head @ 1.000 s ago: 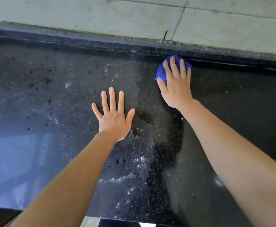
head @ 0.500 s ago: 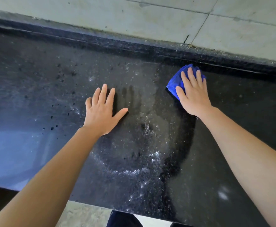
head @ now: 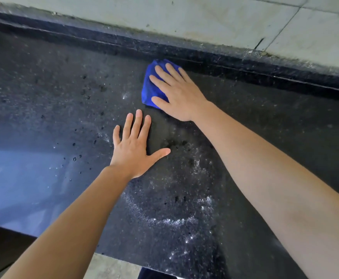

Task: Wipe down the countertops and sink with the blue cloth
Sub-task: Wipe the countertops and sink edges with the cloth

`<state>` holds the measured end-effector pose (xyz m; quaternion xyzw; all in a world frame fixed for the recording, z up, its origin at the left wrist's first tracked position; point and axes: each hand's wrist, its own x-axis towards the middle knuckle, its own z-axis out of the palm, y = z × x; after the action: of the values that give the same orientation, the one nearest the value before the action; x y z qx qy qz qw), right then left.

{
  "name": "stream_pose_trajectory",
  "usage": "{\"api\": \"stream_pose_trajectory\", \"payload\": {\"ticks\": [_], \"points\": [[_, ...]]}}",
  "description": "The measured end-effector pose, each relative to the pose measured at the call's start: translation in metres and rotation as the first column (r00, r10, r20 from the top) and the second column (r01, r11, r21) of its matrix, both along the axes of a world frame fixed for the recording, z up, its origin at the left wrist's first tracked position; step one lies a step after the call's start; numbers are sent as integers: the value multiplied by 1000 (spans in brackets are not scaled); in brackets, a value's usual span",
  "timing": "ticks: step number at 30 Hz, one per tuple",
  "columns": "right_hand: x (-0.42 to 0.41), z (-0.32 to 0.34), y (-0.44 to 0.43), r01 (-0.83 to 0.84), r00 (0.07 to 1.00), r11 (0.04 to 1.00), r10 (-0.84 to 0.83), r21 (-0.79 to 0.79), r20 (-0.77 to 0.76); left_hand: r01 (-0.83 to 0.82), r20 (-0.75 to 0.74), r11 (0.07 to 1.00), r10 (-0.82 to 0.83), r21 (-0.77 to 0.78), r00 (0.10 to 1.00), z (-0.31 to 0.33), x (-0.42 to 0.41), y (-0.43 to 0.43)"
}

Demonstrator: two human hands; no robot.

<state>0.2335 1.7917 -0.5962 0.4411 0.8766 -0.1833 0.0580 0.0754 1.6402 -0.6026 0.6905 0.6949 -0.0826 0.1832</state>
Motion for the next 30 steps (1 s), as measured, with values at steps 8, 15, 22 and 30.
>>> {"api": "stream_pose_trajectory", "payload": {"ticks": [8, 15, 22, 30], "points": [[140, 2, -44, 346, 935, 938, -343, -20, 89, 9, 14, 1000, -9, 20, 1000, 0, -2, 0], [-15, 2, 17, 23, 999, 999, -22, -35, 33, 2, 20, 1000, -2, 23, 1000, -4, -1, -1], [-89, 5, 23, -126, 992, 991, 127, -45, 6, -19, 17, 1000, 19, -3, 1000, -1, -2, 2], [110, 0, -28, 289, 957, 956, -288, -46, 35, -20, 11, 1000, 20, -13, 1000, 2, -1, 0]]}}
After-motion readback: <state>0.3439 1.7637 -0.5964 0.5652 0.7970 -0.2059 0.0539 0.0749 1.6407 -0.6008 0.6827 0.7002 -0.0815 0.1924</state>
